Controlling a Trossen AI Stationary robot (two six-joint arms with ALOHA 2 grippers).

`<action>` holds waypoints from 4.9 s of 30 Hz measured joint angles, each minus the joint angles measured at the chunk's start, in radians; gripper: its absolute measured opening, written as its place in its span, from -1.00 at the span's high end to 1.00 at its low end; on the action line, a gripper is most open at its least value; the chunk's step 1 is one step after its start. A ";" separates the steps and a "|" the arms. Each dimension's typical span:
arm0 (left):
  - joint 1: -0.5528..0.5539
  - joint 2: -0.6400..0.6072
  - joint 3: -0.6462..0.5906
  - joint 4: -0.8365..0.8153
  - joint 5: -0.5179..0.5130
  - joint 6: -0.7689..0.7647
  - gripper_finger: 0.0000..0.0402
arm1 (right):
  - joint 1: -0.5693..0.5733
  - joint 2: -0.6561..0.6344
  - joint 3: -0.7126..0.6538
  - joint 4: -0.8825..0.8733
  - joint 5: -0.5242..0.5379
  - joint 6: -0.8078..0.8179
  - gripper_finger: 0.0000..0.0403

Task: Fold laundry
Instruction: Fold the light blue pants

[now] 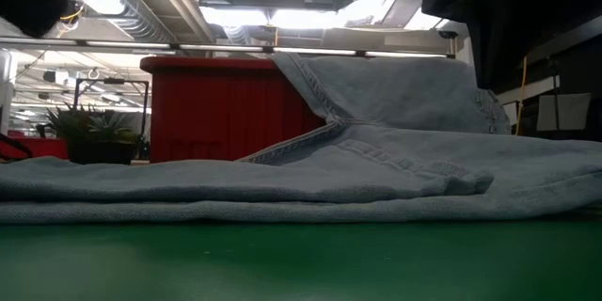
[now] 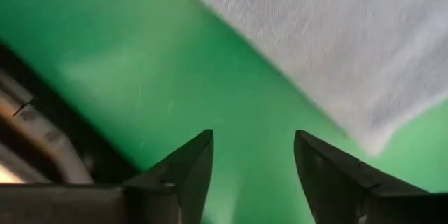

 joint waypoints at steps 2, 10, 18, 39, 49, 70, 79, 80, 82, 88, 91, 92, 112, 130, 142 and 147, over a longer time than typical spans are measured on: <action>0.012 0.000 -0.039 0.071 -0.030 -0.019 -0.02 | 0.000 0.000 0.000 0.000 0.000 0.000 0.85; 0.039 0.000 -0.194 0.292 -0.063 -0.136 -0.03 | 0.000 0.000 0.000 -0.005 -0.004 0.001 0.85; 0.040 0.000 -0.260 0.431 -0.099 -0.166 -0.03 | 0.000 0.000 0.000 -0.004 -0.004 0.001 0.85; 0.040 0.000 -0.277 0.488 -0.127 -0.168 0.65 | 0.000 0.000 0.001 -0.003 0.002 0.001 0.85; 0.029 -0.002 -0.262 0.479 -0.057 -0.138 0.98 | 0.008 -0.023 0.001 -0.033 0.015 -0.001 0.85; -0.177 -0.165 -0.036 0.132 0.032 -0.439 1.00 | 0.007 -0.200 -0.223 0.033 0.009 0.090 0.85; -0.111 -0.186 0.100 0.181 -0.299 -0.428 1.00 | 0.007 -0.209 -0.223 0.045 -0.105 0.080 0.85; -0.093 -0.185 0.103 0.206 -0.326 -0.399 1.00 | 0.007 -0.214 -0.223 0.043 -0.121 0.079 0.85; -0.053 -0.185 0.103 0.279 -0.375 -0.326 1.00 | 0.007 -0.228 -0.223 0.043 -0.145 0.079 0.85; 0.105 -0.123 0.104 0.543 -0.413 -0.051 1.00 | 0.007 -0.317 -0.223 0.043 -0.127 0.079 0.85; 0.183 -0.065 0.104 0.721 -0.408 0.102 1.00 | 0.007 -0.365 -0.223 0.047 -0.085 0.086 0.85; 0.206 -0.044 0.104 0.784 -0.404 0.148 1.00 | 0.007 -0.379 -0.223 0.047 -0.075 0.087 0.85; 0.487 0.436 0.235 1.497 -0.140 0.491 1.00 | 0.006 -0.525 -0.223 0.047 -0.056 0.082 0.85; 0.568 0.810 0.712 1.463 -0.009 0.649 1.00 | 0.006 -0.598 -0.173 0.000 -0.057 0.074 0.85; 0.610 0.914 0.715 1.459 -0.066 0.650 0.94 | 0.006 -0.622 -0.169 -0.002 -0.014 0.074 0.85; 0.612 0.917 0.715 1.426 -0.123 0.658 0.94 | 0.006 -0.621 -0.169 0.000 -0.014 0.074 0.85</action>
